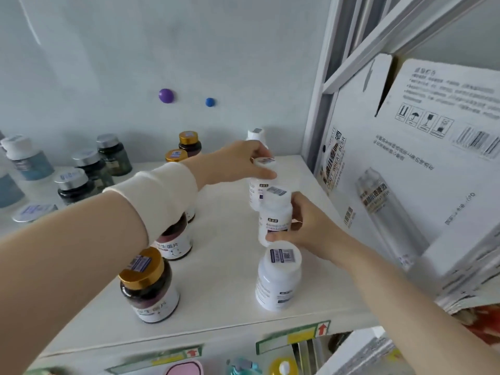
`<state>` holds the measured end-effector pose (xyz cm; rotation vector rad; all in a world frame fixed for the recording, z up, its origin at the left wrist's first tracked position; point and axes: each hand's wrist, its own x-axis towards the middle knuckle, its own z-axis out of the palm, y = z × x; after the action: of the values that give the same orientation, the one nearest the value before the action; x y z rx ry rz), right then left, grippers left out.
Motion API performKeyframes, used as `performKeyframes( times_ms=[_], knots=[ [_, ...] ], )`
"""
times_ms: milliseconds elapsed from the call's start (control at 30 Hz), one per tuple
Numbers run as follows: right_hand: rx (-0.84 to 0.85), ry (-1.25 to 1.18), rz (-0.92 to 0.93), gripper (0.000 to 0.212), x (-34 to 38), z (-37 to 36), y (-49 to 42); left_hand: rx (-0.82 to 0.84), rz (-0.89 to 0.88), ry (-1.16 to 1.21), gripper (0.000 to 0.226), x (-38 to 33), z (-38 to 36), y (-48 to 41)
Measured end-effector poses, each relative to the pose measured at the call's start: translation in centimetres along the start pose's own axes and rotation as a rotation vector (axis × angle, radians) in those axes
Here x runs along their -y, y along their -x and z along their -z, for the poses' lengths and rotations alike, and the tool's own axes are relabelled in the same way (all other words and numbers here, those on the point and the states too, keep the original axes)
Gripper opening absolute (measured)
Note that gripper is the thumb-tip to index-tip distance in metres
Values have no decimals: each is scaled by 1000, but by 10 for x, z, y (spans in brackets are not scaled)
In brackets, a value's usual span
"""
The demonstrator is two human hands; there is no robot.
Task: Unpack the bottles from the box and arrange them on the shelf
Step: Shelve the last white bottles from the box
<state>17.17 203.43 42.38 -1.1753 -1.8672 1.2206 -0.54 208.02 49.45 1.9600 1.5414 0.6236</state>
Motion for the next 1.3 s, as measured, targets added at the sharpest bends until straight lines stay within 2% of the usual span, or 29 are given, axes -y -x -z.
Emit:
performKeyframes(
  times_ms=[133,367,500,567,667,867,1300],
  knots=[
    [35,2,50,52,-6,-5,-5,47,19,-43,36,0,-5,-1],
    [29,16,120,49,-11,-7,-1,32,5,-102,39,-2,-14,1],
    [21,-19,60,46,-11,7,4,57,47,-19,60,-2,-12,1],
    [9,-55,57,44,-11,14,7,41,50,53,63,0,-9,2],
    [13,-37,69,48,-8,13,7,80,47,-4,60,4,-8,3],
    [-14,19,54,43,-10,5,2,88,36,-96,36,8,-12,-3],
    [3,24,39,41,-11,8,0,123,79,-72,38,9,-7,-15]
  ],
)
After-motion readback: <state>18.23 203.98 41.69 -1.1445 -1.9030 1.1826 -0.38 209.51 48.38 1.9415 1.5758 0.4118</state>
